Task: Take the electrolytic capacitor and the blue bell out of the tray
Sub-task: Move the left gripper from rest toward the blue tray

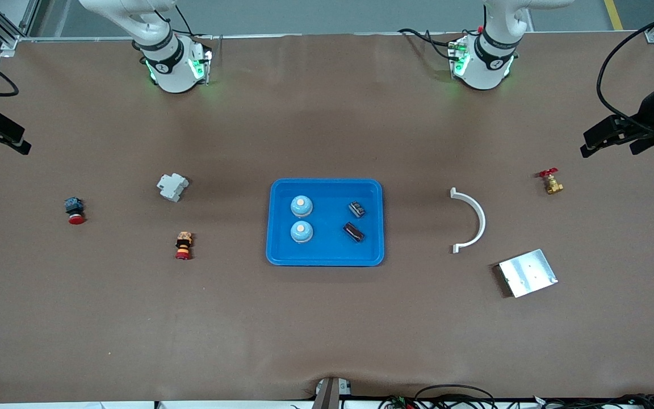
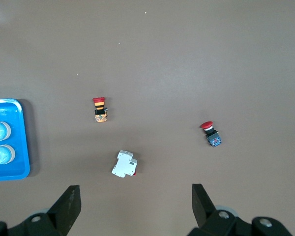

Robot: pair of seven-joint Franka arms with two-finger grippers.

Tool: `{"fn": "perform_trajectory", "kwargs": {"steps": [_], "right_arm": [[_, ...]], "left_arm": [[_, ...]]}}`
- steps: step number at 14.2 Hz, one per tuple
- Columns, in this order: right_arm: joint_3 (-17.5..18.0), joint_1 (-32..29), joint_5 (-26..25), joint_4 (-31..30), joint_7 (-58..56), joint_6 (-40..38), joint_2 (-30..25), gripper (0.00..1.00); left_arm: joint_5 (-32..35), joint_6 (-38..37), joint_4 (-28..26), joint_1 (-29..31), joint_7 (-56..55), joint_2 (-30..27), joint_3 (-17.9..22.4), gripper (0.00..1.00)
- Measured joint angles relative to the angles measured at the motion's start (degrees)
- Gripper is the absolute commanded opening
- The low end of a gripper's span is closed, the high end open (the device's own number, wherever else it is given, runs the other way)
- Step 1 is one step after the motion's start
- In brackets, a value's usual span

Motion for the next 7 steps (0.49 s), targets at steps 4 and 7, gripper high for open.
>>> {"fn": "perform_trajectory", "kwargs": {"steps": [4,7], "right_arm": [[0.0,0.0,0.0,-0.1,0.0,-0.1,0.0,1.00],[0.0,0.0,0.0,-0.1,0.0,-0.1,-0.1,1.00]], "left_arm": [[0.0,-0.1,0.0,0.0,-2.2,0.0,-1.1,1.00],[0.0,-0.4,0.0,0.0,-3.8,0.0,-3.9,1.00]]}}
